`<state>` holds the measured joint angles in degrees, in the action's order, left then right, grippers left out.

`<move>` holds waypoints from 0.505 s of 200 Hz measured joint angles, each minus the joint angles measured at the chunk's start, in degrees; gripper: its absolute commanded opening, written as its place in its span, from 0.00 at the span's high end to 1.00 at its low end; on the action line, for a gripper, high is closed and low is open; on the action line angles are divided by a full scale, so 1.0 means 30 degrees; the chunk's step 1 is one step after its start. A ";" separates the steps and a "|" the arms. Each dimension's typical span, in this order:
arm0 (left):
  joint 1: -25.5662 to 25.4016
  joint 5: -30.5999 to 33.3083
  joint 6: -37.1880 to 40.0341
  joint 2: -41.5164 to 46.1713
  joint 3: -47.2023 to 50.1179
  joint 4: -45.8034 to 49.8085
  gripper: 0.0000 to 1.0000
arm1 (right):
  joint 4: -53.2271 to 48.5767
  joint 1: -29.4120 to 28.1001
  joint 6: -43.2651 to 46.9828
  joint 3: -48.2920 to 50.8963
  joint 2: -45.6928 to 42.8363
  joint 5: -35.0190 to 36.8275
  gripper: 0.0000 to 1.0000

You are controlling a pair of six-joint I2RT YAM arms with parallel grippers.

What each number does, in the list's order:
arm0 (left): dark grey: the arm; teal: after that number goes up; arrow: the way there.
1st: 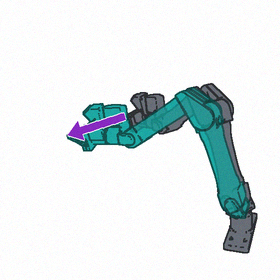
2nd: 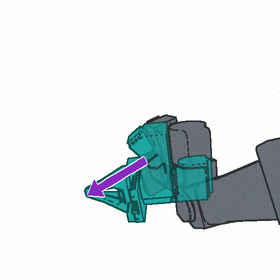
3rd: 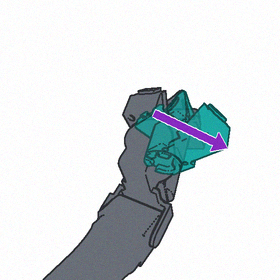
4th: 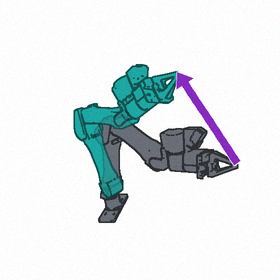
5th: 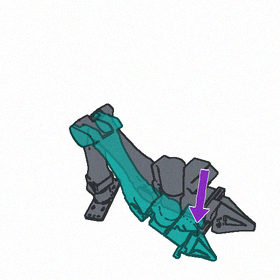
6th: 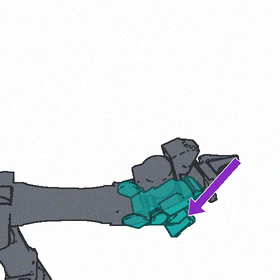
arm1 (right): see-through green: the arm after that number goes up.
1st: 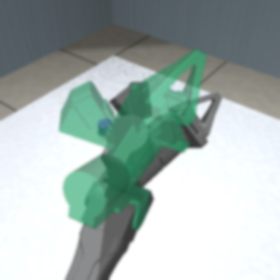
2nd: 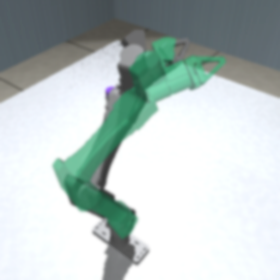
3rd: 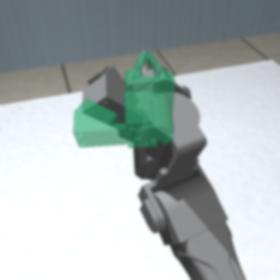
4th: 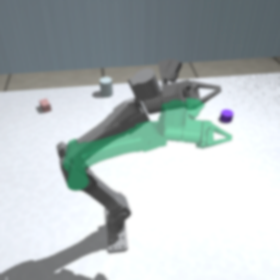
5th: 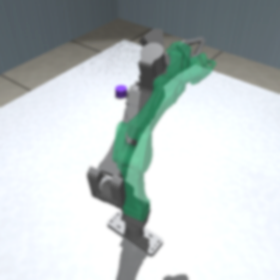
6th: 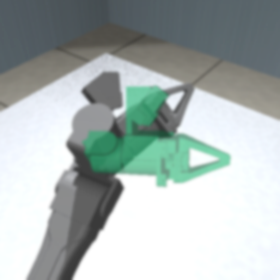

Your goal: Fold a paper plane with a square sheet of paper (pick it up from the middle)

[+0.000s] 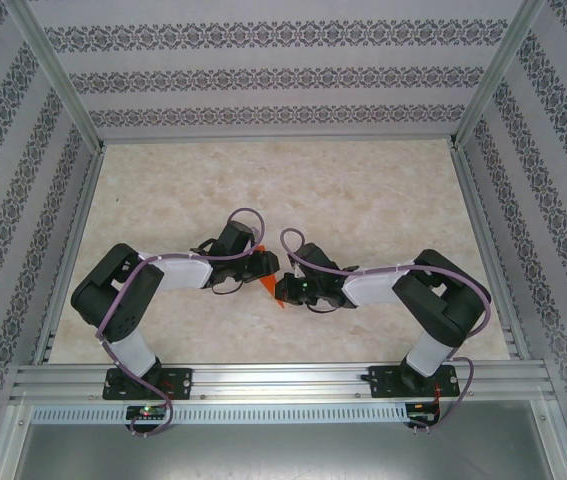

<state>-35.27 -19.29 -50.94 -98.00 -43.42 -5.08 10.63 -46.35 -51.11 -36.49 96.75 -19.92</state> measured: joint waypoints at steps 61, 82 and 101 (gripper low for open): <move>0.0000 -0.0058 0.0051 -0.0022 -0.0015 0.0007 0.55 | -0.0634 -0.0007 0.0080 0.0131 -0.0641 0.0146 0.95; 0.0000 -0.0066 0.0073 -0.0022 -0.0015 0.0022 0.55 | -0.1384 -0.0015 0.0160 0.0131 -0.1690 0.0095 0.95; 0.0000 -0.0102 0.0138 -0.0044 -0.0051 0.0080 0.55 | -0.1399 -0.0015 0.0219 0.0073 -0.2251 -0.0240 0.94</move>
<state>-35.27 -19.59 -50.52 -98.13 -43.57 -4.84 6.44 -46.39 -50.46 -36.27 90.00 -20.64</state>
